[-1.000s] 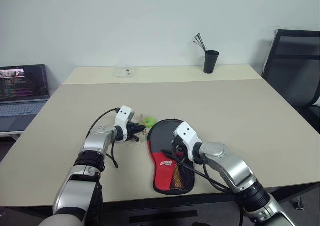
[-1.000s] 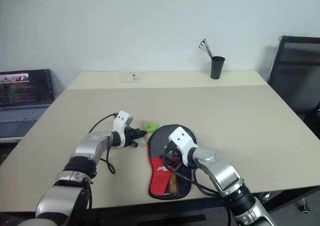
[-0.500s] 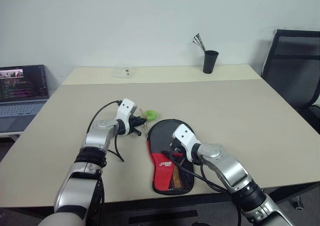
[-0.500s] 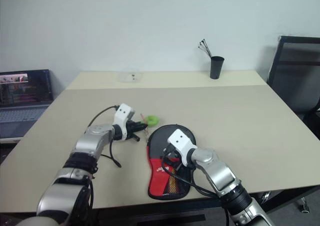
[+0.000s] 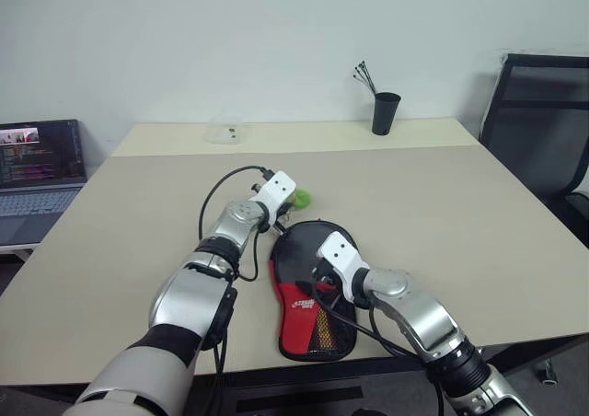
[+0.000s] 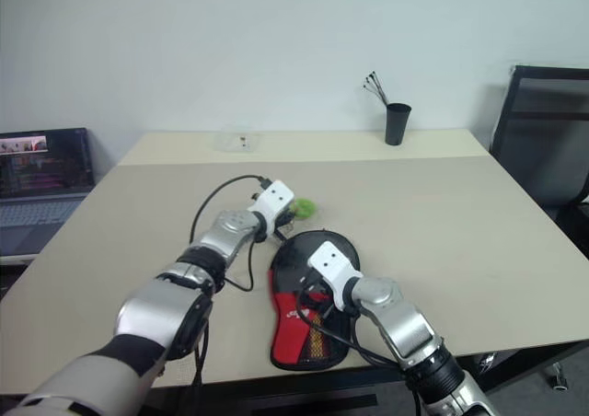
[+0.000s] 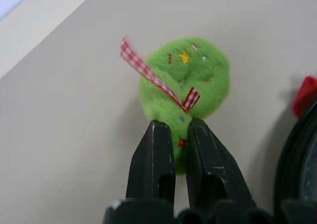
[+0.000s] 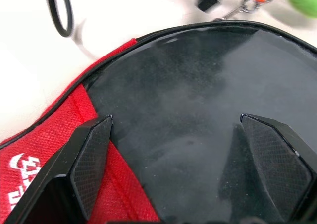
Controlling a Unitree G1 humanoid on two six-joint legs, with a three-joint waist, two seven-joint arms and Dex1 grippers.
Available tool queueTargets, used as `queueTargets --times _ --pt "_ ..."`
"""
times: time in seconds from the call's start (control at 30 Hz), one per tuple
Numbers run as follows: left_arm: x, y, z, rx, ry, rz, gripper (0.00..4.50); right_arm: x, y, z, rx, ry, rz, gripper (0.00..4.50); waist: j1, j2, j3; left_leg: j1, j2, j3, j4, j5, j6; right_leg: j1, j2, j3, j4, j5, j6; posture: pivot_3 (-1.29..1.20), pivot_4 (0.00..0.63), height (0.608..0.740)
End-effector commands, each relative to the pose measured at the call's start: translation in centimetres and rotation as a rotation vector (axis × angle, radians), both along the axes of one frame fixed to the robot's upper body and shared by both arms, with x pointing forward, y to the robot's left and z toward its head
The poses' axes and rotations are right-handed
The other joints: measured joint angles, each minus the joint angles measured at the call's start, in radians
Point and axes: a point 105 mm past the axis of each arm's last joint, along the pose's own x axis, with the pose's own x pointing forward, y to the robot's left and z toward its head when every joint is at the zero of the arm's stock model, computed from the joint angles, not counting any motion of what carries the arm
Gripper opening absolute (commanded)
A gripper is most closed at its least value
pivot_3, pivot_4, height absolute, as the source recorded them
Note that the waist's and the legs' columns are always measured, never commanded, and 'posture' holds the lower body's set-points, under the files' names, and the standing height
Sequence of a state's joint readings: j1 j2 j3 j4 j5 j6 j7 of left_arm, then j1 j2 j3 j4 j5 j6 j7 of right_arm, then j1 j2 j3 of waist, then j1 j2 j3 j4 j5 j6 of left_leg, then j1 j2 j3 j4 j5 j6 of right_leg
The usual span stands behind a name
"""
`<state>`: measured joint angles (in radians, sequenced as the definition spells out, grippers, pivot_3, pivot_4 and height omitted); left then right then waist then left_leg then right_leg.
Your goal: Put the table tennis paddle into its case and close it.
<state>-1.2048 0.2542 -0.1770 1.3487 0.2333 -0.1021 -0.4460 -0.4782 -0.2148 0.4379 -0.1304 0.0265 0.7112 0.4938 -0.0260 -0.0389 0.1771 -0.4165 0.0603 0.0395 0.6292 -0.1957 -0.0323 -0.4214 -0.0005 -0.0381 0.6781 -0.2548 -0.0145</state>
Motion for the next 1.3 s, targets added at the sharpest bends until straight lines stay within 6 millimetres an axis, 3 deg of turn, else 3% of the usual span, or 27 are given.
queueTargets --times 0.03,0.37,0.67,0.77,0.9,1.1,1.17,1.27,1.3 --pt "0.5 -3.2 3.5 0.079 -0.144 -0.093 0.05 -1.2 -0.1 -2.5 -0.051 0.093 0.0 4.5 0.0 0.0 0.0 0.0 0.0 0.0 0.0 0.0 0.0 0.0 0.0 0.0 0.0 0.0 0.0 0.0 0.15 0.74" --pt "-0.5 -8.9 5.1 0.212 -0.283 -0.269 0.05 -1.9 -0.1 -2.8 -0.04 0.112 -0.018 4.5 0.0 0.0 0.0 0.0 0.0 0.0 0.0 0.0 0.0 0.0 0.0 0.0 0.0 0.0 0.0 0.0 0.15 0.74" --pt "-4.6 -16.8 4.1 0.207 -0.298 -0.581 0.05 -2.2 0.0 -2.9 -0.039 0.118 -0.023 4.5 0.001 0.0 0.0 0.0 0.0 0.0 0.0 0.0 -0.001 0.0 0.0 0.0 -0.001 0.0 0.0 0.0 0.15 0.74" --pt "-5.6 -18.0 3.4 0.199 -0.274 -0.65 0.05 -2.1 -0.1 -2.9 -0.039 0.116 -0.029 4.5 0.0 0.0 0.0 0.0 0.0 0.0 0.0 0.0 -0.001 0.0 0.0 0.0 -0.001 0.0 0.0 0.0 0.15 0.74" --pt "-6.4 -18.0 1.8 0.193 -0.17 -0.708 0.05 -2.0 -0.2 -2.9 -0.038 0.115 -0.032 4.5 0.0 0.0 0.0 0.0 0.0 0.0 0.0 0.0 -0.001 0.0 0.0 0.0 -0.001 0.0 0.0 0.0 0.15 0.74" --pt "-5.9 -16.8 1.2 0.178 -0.107 -0.669 2.12 -1.9 -0.2 -2.9 -0.039 0.113 -0.029 4.5 0.0 0.0 0.0 0.0 0.0 0.0 0.0 0.0 -0.001 0.0 0.0 0.0 -0.001 0.0 0.0 0.0 0.15 0.74" --pt "-4.8 -16.3 2.1 0.065 -0.067 -0.55 2.83 -1.8 -0.2 -2.9 -0.04 0.113 -0.029 4.5 -0.001 0.0 0.0 0.0 0.0 0.0 0.0 0.0 -0.001 0.0 0.0 0.0 -0.001 0.0 0.0 0.0 0.15 0.74" --pt "-4.2 -15.9 3.7 -0.01 -0.068 -0.507 3.85 -1.7 -0.2 -3.0 -0.041 0.116 -0.03 4.5 -0.005 0.0 0.0 0.0 0.0 0.0 0.0 0.0 -0.001 0.0 0.0 0.0 -0.001 0.0 0.0 0.0 0.15 0.74" --pt "-4.1 -15.8 4.1 -0.025 -0.066 -0.508 3.85 -1.7 -0.2 -3.0 -0.041 0.117 -0.029 4.5 -0.005 0.0 0.0 0.0 0.0 0.0 0.0 0.0 -0.001 0.0 0.0 0.0 -0.001 0.0 0.0 0.0 0.15 0.74"
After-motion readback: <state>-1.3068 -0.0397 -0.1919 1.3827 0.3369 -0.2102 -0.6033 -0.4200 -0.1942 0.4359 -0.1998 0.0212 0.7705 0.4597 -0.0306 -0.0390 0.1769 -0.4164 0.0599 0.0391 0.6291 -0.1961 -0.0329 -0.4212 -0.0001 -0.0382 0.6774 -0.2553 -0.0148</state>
